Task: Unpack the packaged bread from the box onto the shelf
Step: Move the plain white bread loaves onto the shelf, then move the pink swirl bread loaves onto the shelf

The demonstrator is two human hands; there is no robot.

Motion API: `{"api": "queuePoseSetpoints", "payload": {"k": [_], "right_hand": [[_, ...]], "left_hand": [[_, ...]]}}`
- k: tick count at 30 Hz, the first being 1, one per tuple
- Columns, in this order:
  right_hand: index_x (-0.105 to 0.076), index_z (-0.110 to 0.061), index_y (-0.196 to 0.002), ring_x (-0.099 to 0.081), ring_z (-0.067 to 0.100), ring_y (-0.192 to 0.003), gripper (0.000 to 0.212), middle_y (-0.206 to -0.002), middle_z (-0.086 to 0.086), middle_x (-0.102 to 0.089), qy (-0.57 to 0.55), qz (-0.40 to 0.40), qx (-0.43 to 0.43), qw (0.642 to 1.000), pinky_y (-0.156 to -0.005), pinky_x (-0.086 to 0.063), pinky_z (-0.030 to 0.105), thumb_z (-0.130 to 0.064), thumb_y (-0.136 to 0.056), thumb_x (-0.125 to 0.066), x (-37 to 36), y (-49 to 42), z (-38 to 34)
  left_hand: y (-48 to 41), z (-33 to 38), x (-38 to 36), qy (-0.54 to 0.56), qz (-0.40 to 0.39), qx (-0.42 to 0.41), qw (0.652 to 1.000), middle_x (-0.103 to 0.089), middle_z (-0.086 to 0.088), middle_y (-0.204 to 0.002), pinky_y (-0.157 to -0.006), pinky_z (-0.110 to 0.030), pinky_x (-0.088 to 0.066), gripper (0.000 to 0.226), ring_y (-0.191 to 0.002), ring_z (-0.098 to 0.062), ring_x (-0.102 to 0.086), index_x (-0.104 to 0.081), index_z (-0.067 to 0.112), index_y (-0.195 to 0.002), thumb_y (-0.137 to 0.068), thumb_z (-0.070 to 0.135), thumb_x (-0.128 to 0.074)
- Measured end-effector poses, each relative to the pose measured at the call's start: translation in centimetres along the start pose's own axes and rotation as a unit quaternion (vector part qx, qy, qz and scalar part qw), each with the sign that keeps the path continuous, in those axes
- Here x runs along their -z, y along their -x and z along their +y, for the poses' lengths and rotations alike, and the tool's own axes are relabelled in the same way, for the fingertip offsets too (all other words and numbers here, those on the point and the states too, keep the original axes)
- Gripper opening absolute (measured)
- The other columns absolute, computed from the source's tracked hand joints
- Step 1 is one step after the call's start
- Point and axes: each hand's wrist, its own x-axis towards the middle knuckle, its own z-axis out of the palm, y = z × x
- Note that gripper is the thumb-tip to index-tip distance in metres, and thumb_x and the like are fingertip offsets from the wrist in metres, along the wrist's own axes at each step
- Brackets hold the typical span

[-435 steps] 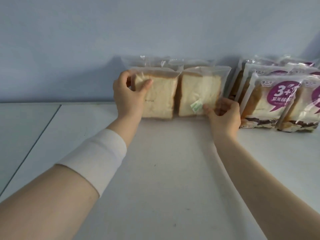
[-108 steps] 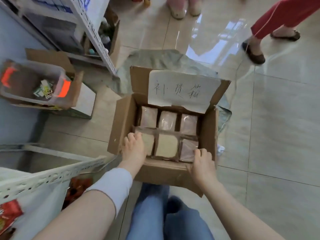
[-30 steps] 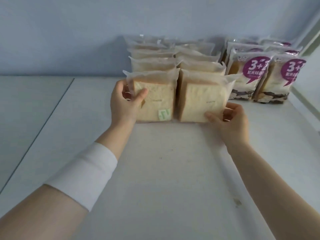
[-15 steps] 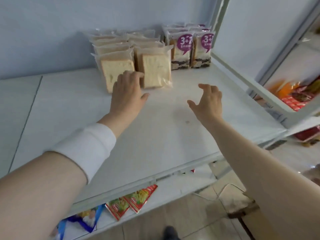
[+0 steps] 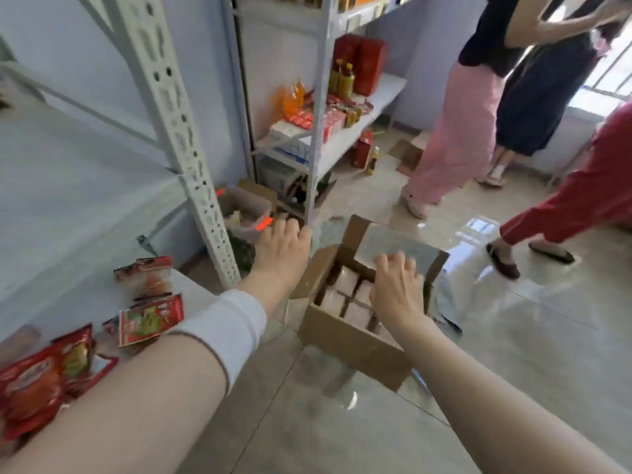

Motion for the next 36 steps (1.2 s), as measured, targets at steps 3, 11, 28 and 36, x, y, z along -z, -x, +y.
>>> {"api": "queuePoseSetpoints", "payload": {"k": [3, 11, 28, 36], "right_hand": [[-0.042, -0.014, -0.125, -0.040, 0.032, -0.119, 0.039, -0.128, 0.011, -0.041, 0.006, -0.053, -0.077, 0.996, -0.090, -0.045, 0.041, -0.009, -0.087, -0.050, -4.5, -0.2, 7.9], [-0.039, -0.012, -0.124, -0.039, 0.029, -0.117, 0.037, -0.128, 0.011, -0.042, -0.027, -0.191, -0.182, 0.964, -0.095, -0.042, 0.037, -0.014, -0.089, -0.049, -15.4, -6.8, 17.2], [-0.027, 0.000, -0.131, -0.051, 0.036, -0.113, 0.060, -0.125, 0.021, -0.051, -0.252, -0.235, -0.401, 0.849, -0.095, -0.043, 0.047, -0.035, -0.090, -0.054, -48.9, -23.8, 23.2], [-0.038, -0.008, -0.127, -0.060, 0.037, -0.104, 0.055, -0.112, 0.018, -0.063, -0.294, -0.194, -0.492, 0.796, -0.086, -0.050, 0.045, -0.023, -0.083, -0.067, -46.1, -24.3, 23.7]], "left_hand": [[-2.8, 7.3, -5.6, 0.019, -0.068, -0.033, 0.997, -0.045, -0.014, -0.125, -0.093, -0.040, -0.037, 0.032, -0.116, -0.032, -0.042, -0.040, 0.011, -0.122, -0.090, 0.010, -0.044], [-11.3, 16.9, -19.1, 0.097, -0.197, -0.065, 0.973, -0.049, -0.011, -0.124, -0.096, -0.038, -0.039, 0.038, -0.115, -0.028, -0.045, -0.041, 0.013, -0.123, -0.087, 0.012, -0.052], [-28.5, 26.2, -54.6, 0.242, -0.250, 0.125, 0.929, -0.043, -0.023, -0.133, -0.107, -0.041, -0.020, 0.061, -0.124, -0.038, -0.036, -0.028, -0.004, -0.135, -0.089, 0.026, -0.055], [-29.7, 25.3, -52.2, 0.332, -0.259, 0.185, 0.888, -0.050, -0.018, -0.127, -0.100, -0.038, -0.036, 0.066, -0.122, -0.034, -0.039, -0.044, 0.003, -0.123, -0.070, 0.026, -0.077]]}}
